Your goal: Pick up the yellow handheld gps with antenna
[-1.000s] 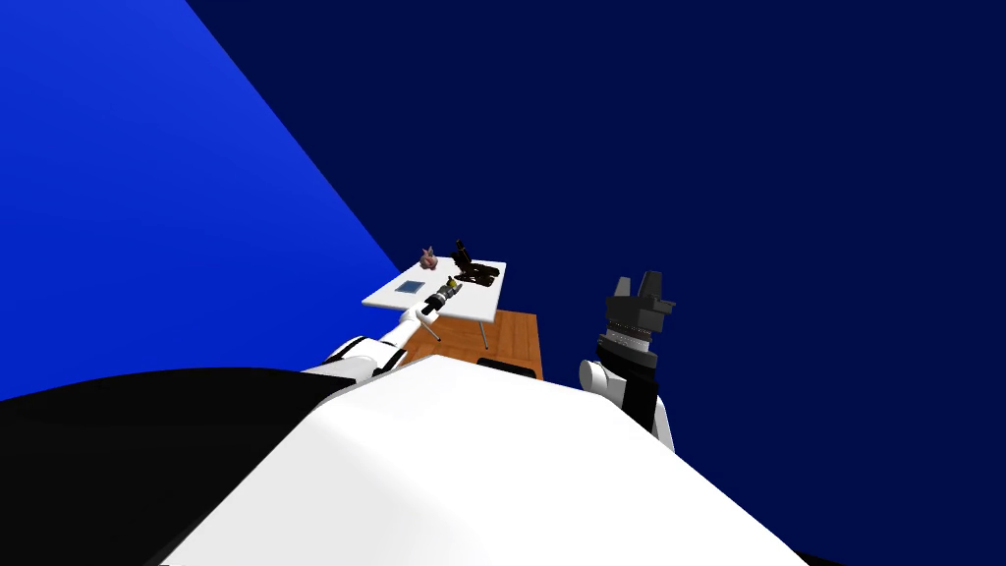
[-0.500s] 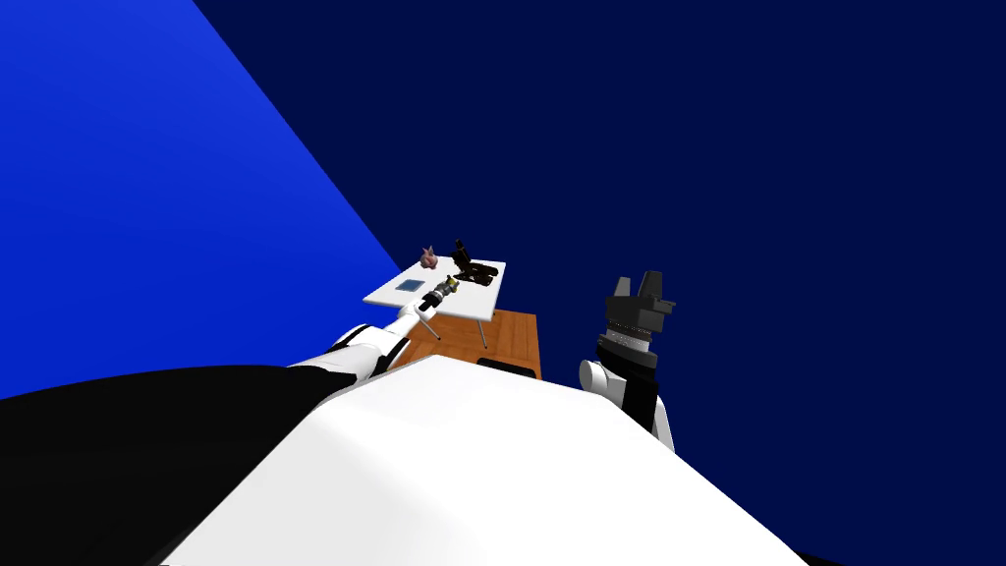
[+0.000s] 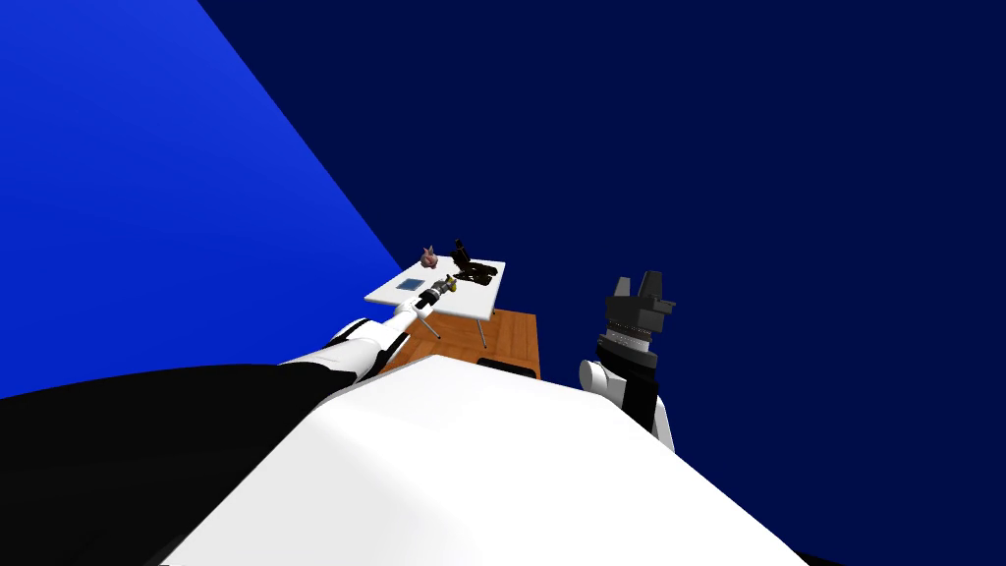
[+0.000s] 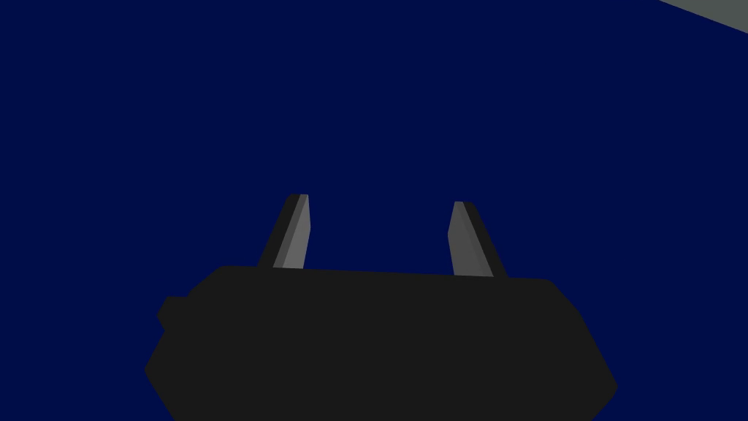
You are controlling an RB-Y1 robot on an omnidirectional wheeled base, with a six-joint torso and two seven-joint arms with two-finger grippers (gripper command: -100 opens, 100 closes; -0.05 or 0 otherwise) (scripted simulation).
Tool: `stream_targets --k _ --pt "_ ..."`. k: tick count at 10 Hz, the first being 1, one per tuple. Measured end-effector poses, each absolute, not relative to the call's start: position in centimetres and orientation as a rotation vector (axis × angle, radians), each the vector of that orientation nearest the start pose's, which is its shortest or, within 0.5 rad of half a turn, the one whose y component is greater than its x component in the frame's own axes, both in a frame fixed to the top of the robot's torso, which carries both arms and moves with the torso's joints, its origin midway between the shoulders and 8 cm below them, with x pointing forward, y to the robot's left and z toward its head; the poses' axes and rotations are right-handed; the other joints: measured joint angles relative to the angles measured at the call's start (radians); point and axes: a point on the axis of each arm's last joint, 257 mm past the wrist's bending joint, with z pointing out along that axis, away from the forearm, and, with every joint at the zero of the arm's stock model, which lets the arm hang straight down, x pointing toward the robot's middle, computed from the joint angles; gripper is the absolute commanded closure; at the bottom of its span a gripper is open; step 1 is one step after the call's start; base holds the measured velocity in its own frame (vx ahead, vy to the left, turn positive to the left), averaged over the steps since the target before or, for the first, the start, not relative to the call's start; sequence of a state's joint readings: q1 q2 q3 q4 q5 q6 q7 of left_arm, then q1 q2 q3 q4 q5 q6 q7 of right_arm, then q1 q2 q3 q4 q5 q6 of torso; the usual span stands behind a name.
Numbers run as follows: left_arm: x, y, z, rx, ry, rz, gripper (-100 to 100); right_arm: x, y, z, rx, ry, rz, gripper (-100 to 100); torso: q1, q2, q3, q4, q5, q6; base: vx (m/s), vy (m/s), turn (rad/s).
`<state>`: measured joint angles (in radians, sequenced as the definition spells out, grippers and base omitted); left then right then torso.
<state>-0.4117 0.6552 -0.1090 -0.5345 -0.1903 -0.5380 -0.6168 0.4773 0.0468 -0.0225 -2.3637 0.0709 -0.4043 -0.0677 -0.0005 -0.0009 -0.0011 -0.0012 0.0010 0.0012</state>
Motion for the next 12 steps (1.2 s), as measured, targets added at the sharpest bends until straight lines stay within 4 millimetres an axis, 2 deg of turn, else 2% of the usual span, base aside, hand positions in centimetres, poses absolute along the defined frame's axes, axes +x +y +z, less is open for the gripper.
stream_targets --k 1,5,6,7,9,12 --pt "57.4 49.1 -28.2 -0.116 1.706 -0.083 100 34.3 -28.2 5.1 0.667 0.586 1.302 0 0.000 0.000 0.000 0.000 0.000 0.000 0.000 0.000 0.000" --pt "57.5 49.1 -28.1 -0.112 1.705 -0.083 100 34.3 -28.2 5.1 0.667 0.586 1.302 0 0.002 -0.001 -0.001 0.000 0.001 0.000 0.000 0.000 0.000" --pt "57.5 49.1 -28.1 -0.112 1.706 -0.083 0 34.3 -28.2 5.1 0.667 0.586 1.302 0 0.001 -0.001 -0.001 0.000 0.001 0.000 0.000 0.000 0.000" --pt "57.5 49.1 -28.1 -0.112 1.705 -0.083 100 34.3 -28.2 5.1 0.667 0.586 1.302 0 0.001 -0.001 -0.001 0.000 0.001 0.000 0.018 0.060 -0.064" --pt "56.7 48.8 -29.7 -0.129 1.732 -0.081 100 34.3 -28.2 5.1 0.667 0.586 1.302 0 0.007 -0.003 -0.006 -0.008 0.009 0.000 0.011 0.056 -0.033" --pt "56.3 47.7 -30.5 -0.125 1.741 -0.087 100 34.3 -28.2 5.1 0.667 0.586 1.302 0 0.006 -0.003 -0.009 -0.014 0.015 0.001 0.003 0.039 -0.036"
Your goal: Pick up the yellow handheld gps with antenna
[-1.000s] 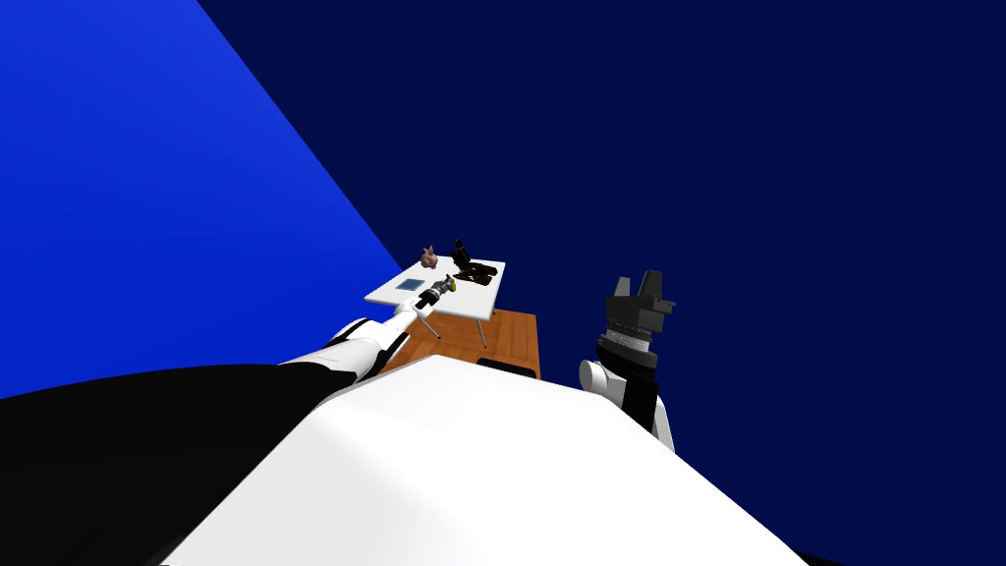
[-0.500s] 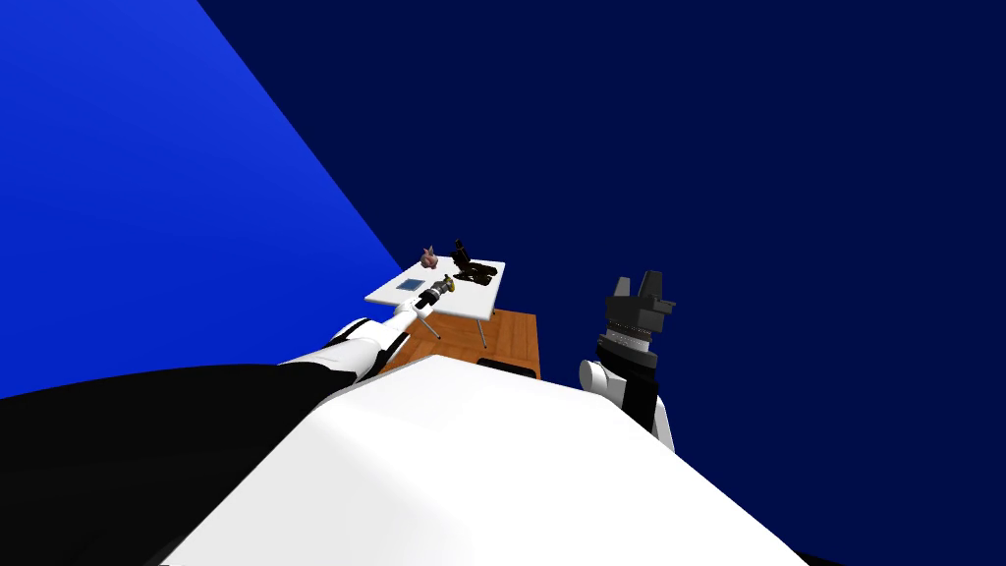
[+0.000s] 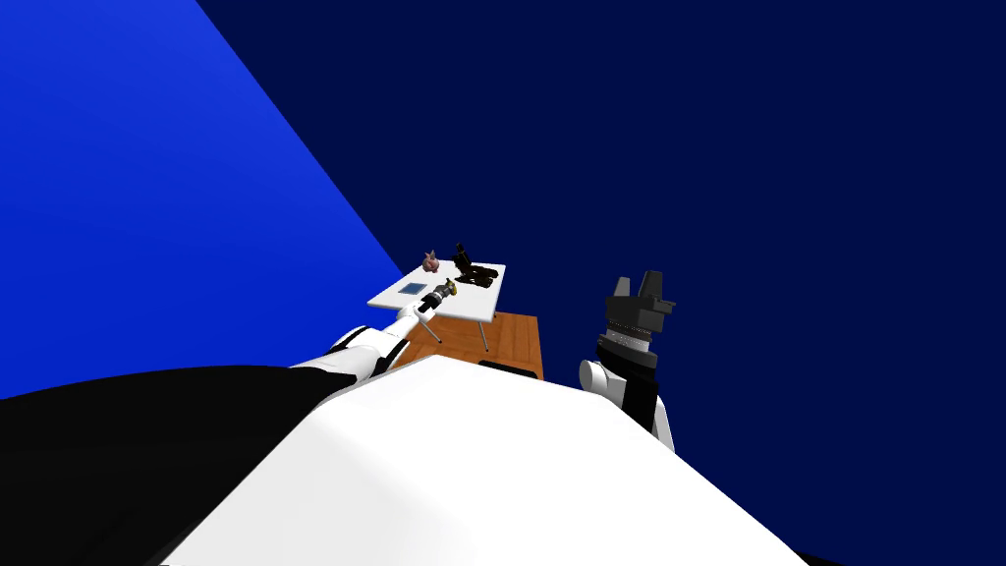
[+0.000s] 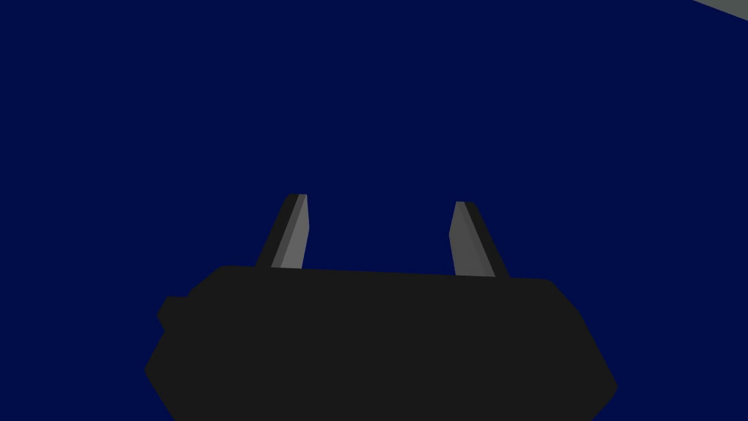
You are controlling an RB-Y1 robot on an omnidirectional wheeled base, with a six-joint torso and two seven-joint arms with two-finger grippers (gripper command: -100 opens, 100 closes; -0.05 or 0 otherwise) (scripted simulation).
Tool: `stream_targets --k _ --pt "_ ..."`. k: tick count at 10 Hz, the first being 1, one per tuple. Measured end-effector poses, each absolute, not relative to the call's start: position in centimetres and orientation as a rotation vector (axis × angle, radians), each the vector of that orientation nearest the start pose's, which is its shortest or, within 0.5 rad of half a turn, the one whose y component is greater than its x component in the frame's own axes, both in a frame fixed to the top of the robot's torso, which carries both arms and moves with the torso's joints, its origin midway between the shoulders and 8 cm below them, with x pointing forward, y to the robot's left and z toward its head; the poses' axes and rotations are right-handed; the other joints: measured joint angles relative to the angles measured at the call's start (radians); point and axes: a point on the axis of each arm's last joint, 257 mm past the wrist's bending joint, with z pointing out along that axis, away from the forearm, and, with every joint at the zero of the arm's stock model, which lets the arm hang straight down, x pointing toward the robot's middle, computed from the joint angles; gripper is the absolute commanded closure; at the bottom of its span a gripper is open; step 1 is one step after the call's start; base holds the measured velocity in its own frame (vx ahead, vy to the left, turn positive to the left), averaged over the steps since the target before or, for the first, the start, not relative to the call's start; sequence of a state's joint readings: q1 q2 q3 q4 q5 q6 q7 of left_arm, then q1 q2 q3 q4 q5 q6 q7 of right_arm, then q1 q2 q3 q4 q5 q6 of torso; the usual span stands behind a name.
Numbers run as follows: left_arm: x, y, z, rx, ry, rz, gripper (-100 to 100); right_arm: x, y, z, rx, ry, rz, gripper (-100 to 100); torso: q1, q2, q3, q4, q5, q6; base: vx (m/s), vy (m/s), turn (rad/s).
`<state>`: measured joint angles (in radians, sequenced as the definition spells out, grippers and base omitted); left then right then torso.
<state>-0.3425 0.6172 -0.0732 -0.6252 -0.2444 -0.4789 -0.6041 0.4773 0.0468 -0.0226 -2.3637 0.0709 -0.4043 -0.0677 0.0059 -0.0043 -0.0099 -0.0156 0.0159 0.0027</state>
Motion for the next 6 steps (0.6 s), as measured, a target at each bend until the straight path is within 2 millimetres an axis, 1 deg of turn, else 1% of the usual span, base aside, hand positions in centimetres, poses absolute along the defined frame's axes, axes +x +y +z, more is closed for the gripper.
stream_targets --k 1,2,3,4,6 --pt "55.9 47.4 -31.1 -0.131 1.753 -0.086 100 34.3 -28.2 5.1 0.667 0.586 1.302 0 0.001 -0.001 -0.002 -0.004 0.003 0.000 0.002 0.028 -0.002" --pt "55.8 46.7 -31.2 -0.125 1.752 -0.093 100 34.3 -28.2 5.1 0.667 0.586 1.302 0 0.000 -0.002 -0.003 -0.004 0.004 0.000 -0.006 -0.002 0.012" --pt "56.0 46.2 -30.9 -0.118 1.747 -0.100 100 34.3 -28.2 5.1 0.667 0.586 1.302 0 -0.002 -0.002 -0.003 -0.004 0.004 0.001 0.022 0.043 -0.070" --pt "55.4 45.8 -31.6 -0.126 1.756 -0.097 100 34.3 -28.2 5.1 0.667 0.586 1.302 0 0.000 -0.003 -0.005 -0.007 0.007 0.002 0.007 0.062 -0.047" --pt "54.6 45.0 -32.3 -0.134 1.770 -0.094 100 34.3 -28.2 5.1 0.667 0.586 1.302 0 0.003 -0.004 -0.008 -0.012 0.012 0.002 0.004 0.081 -0.068"
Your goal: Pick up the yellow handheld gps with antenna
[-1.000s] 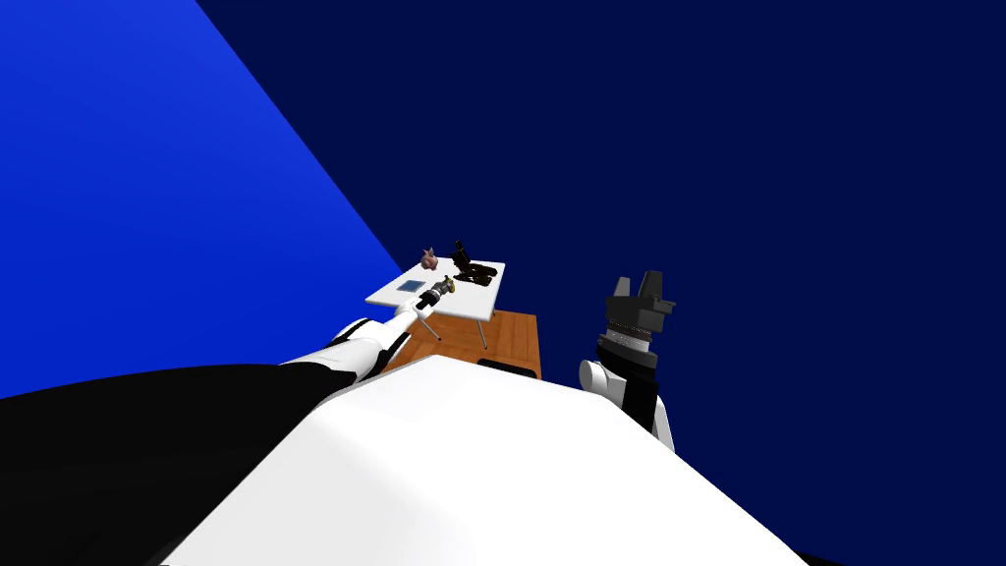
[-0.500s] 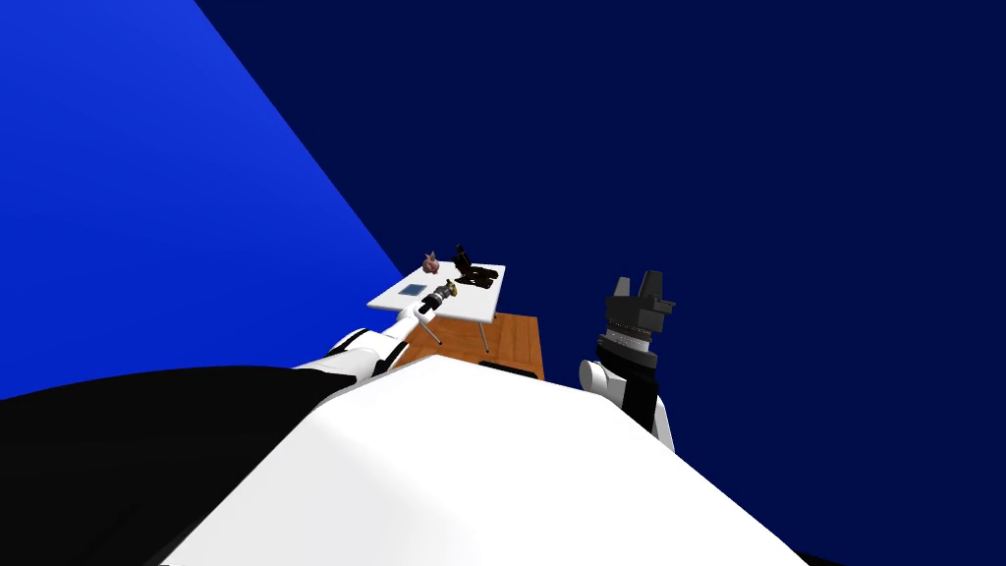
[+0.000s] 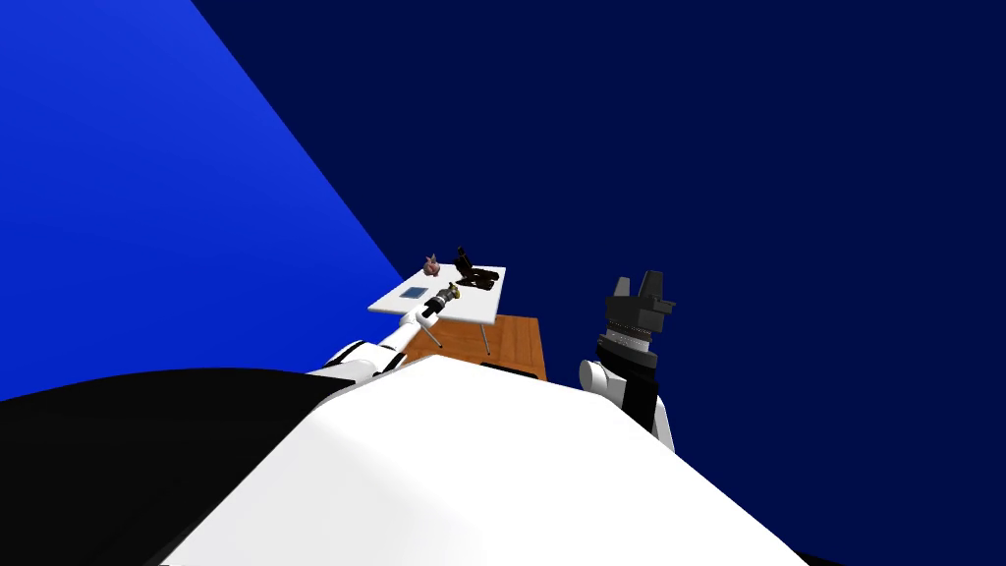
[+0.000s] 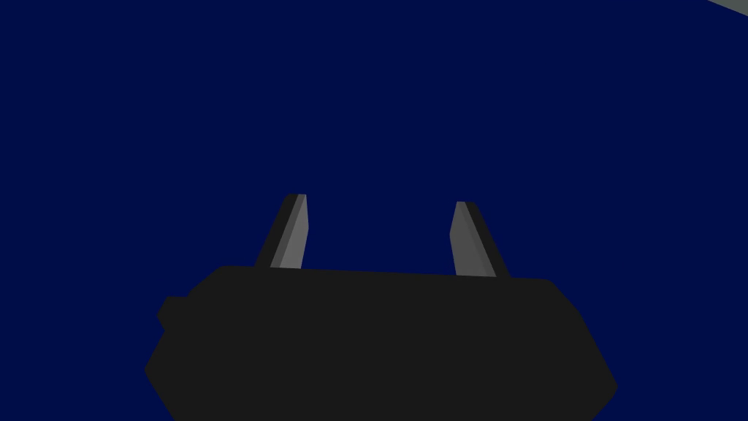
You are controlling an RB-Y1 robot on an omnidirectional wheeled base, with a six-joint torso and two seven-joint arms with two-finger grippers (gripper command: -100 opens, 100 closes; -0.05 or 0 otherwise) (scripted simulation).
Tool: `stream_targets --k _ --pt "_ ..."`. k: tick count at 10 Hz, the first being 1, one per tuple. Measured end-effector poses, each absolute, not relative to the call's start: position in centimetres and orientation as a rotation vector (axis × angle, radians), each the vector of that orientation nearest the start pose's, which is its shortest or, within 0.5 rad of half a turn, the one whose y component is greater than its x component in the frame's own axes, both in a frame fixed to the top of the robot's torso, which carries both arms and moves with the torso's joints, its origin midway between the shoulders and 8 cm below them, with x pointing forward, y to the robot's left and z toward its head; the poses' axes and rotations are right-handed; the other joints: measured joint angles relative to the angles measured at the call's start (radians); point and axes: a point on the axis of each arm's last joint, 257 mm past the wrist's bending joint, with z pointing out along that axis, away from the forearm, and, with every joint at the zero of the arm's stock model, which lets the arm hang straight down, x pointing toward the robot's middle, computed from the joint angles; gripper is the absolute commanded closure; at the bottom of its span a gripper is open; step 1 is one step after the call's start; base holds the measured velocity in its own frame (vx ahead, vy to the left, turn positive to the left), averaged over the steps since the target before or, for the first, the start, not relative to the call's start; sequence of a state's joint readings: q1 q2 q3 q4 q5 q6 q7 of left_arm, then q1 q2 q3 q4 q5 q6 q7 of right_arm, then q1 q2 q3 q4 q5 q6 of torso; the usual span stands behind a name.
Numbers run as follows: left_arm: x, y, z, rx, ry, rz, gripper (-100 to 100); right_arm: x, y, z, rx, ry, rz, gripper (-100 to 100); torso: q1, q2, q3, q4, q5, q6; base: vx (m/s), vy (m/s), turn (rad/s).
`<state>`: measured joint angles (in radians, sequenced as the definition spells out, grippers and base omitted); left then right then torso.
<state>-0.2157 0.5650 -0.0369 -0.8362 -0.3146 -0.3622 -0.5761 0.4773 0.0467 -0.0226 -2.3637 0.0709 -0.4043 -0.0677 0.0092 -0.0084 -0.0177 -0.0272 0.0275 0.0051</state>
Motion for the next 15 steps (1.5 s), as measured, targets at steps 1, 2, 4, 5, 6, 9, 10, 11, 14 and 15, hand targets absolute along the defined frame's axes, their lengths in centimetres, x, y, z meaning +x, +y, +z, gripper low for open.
stream_targets --k 1,2,4,5,6,9,10,11,14,15 --pt "54.3 44.6 -32.6 -0.137 1.775 -0.096 100 34.3 -28.2 5.1 0.667 0.586 1.302 0 0.001 -0.001 -0.001 -0.001 0.001 0.000 -0.006 0.028 0.007" --pt "54.2 43.9 -32.2 -0.130 1.765 -0.104 100 34.3 -28.2 5.1 0.667 0.586 1.302 0 -0.001 -0.001 -0.001 -0.001 0.001 0.000 0.004 0.038 -0.065" --pt "53.3 43.3 -33.0 -0.143 1.776 -0.094 100 34.3 -28.2 5.1 0.667 0.586 1.302 0 0.000 -0.003 -0.004 -0.005 0.004 0.000 0.004 0.038 -0.024" --pt "53.2 42.8 -32.3 -0.136 1.766 -0.101 100 34.3 -28.2 5.1 0.667 0.586 1.302 0 -0.001 -0.003 -0.004 -0.004 0.004 0.001 0.011 0.053 -0.071" --pt "52.6 42.6 -32.8 -0.148 1.773 -0.094 100 34.3 -28.2 5.1 0.667 0.586 1.302 0 0.000 -0.003 -0.004 -0.005 0.005 0.001 0.003 0.059 -0.054" --pt "51.6 41.4 -32.5 -0.159 1.766 -0.081 100 34.3 -28.2 5.1 0.667 0.586 1.302 0 0.001 -0.003 -0.004 -0.005 0.004 0.000 0.007 0.056 -0.040" --pt "51.3 41.3 -32.3 -0.166 1.762 -0.075 100 34.3 -28.2 5.1 0.667 0.586 1.302 0 0.002 -0.003 -0.004 -0.004 0.004 0.000 -0.003 0.029 0.009" --pt "51.5 41.1 -31.7 -0.161 1.749 -0.078 100 34.3 -28.2 5.1 0.667 0.586 1.302 0 -0.001 -0.003 -0.004 -0.004 0.003 0.000 0.000 0.051 -0.073" --pt "50.0 41.3 -31.9 -0.187 1.758 -0.048 100 34.3 -28.2 5.1 0.667 0.586 1.302 0 -0.002 -0.003 -0.004 -0.004 0.002 0.000 0.000 0.028 -0.011" --pt "50.0 41.1 -31.2 -0.182 1.742 -0.051 100 34.3 -28.2 5.1 0.667 0.586 1.302 0 -0.003 -0.003 -0.003 -0.004 0.002 0.000 0.005 0.046 -0.103"
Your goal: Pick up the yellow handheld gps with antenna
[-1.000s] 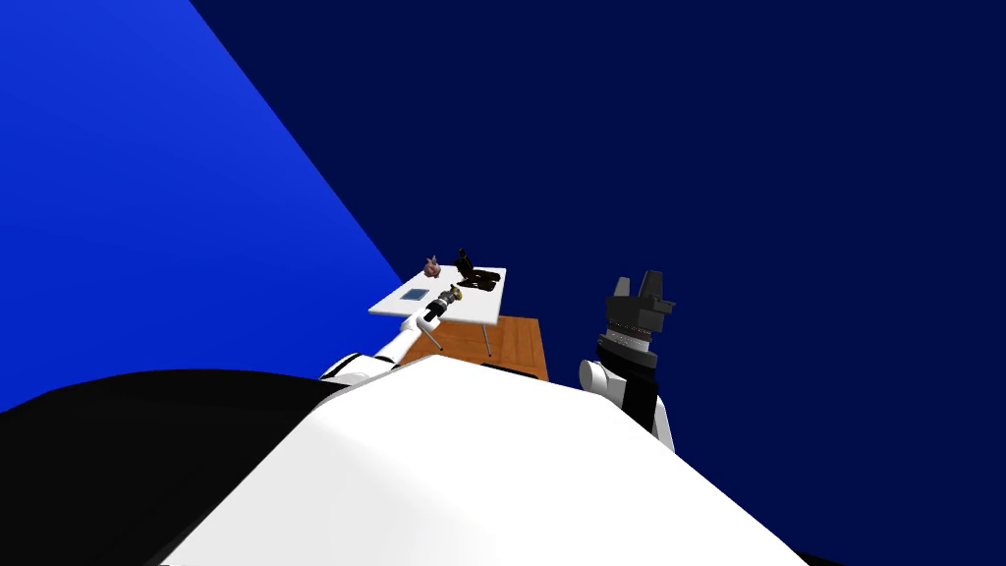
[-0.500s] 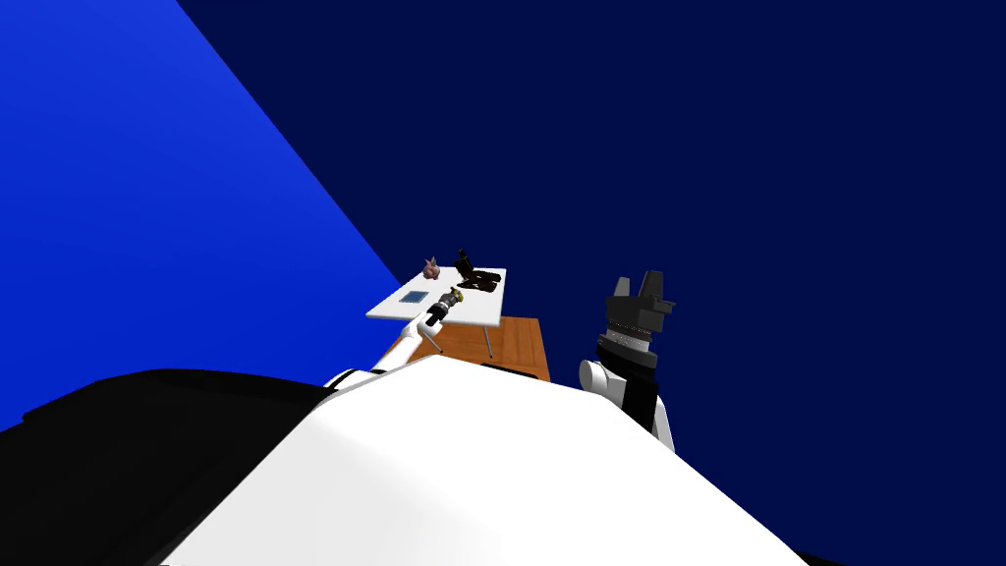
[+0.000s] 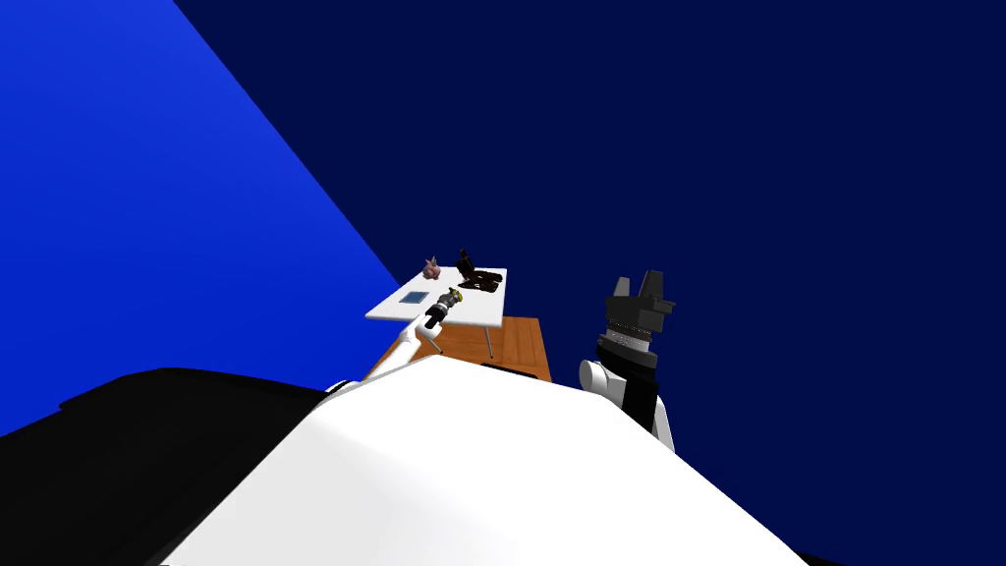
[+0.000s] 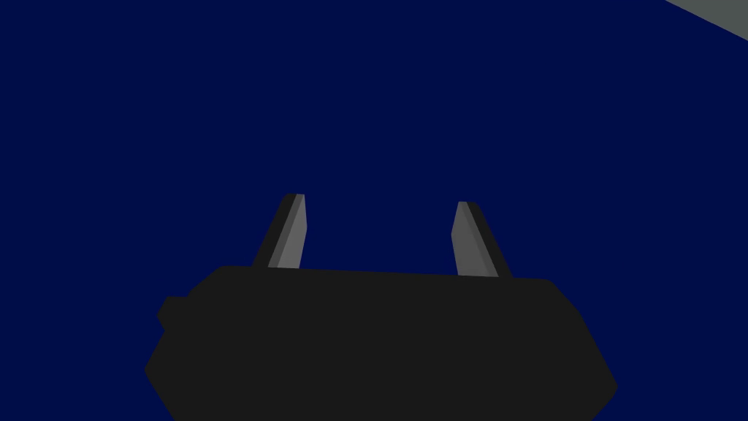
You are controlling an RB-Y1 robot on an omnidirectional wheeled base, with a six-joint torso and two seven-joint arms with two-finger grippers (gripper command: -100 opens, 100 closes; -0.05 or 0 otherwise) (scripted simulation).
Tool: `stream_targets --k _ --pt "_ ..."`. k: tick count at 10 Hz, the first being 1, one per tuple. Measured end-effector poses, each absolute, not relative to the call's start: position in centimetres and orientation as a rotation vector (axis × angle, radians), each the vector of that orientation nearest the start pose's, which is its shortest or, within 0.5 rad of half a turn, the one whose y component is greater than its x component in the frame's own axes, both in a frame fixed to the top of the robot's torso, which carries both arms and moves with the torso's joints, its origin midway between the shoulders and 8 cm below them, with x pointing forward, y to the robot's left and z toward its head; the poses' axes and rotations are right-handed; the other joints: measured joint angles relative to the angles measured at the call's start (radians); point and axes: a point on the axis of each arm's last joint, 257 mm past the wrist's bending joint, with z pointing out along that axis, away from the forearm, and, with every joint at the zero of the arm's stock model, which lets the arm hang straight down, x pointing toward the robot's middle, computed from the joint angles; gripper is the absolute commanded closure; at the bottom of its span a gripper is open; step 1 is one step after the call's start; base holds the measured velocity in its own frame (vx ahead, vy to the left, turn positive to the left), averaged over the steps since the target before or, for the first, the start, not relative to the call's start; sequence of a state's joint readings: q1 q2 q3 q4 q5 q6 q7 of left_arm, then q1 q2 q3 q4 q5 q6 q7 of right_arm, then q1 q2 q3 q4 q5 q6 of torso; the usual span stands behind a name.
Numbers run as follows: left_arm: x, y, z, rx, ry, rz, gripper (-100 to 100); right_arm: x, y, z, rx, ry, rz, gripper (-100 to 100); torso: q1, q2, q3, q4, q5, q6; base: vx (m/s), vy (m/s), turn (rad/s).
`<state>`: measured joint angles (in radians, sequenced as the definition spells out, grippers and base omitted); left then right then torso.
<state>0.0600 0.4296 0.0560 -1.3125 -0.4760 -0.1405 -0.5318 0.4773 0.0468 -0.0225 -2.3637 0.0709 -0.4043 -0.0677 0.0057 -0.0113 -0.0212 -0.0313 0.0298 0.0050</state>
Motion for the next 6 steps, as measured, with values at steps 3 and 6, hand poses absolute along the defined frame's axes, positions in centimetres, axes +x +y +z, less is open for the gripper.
stream_targets --k 3,6 --pt "48.8 41.3 -30.9 -0.207 1.742 -0.021 100 34.3 -28.2 5.1 0.667 0.586 1.302 0 0.002 0.000 0.000 0.000 0.000 -0.001 0.001 0.034 -0.004" --pt "47.6 41.4 -30.0 -0.230 1.730 0.009 100 34.3 -28.2 5.1 0.667 0.586 1.302 0 0.003 0.000 0.000 0.000 0.000 -0.002 0.001 0.045 -0.044"
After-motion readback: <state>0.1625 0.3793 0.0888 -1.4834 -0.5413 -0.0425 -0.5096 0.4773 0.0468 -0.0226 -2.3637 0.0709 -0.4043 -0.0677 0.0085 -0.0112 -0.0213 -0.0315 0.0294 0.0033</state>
